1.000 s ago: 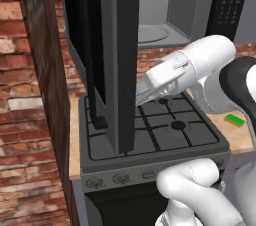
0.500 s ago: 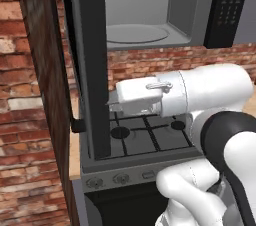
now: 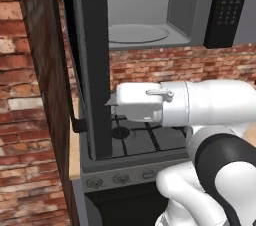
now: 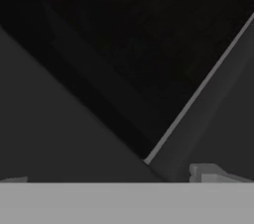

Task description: Place the sponge inside the microwave to prepare for sanitizing.

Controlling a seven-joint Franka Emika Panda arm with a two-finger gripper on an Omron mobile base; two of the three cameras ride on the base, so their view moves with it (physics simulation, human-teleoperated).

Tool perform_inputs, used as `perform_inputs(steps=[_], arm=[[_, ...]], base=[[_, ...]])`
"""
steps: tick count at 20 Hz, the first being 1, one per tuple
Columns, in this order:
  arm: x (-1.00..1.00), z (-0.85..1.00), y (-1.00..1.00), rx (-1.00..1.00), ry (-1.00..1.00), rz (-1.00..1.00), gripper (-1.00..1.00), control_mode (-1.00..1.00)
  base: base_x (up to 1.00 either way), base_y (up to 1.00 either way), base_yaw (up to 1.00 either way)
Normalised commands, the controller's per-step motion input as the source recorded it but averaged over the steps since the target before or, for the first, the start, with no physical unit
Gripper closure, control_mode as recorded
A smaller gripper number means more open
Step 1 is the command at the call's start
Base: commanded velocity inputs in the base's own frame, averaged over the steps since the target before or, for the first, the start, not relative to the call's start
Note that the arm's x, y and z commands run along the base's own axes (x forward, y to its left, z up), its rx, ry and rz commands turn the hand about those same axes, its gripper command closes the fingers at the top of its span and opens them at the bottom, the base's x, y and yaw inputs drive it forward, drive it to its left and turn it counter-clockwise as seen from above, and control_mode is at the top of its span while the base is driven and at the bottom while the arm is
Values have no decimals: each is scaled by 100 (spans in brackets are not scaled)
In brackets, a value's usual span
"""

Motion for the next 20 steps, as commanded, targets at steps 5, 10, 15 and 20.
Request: perform_inputs(steps=[5, 10, 15, 20], arm=[[21, 0, -56, 0, 7, 0, -100, -100], [10, 2, -63, 0, 0, 0, -100, -100], [3, 3, -63, 0, 0, 0, -100, -100], [1, 2, -62, 0, 0, 0, -100, -100]], base=[[0, 0, 0], [0, 0, 0], [0, 0, 0], [0, 0, 0]])
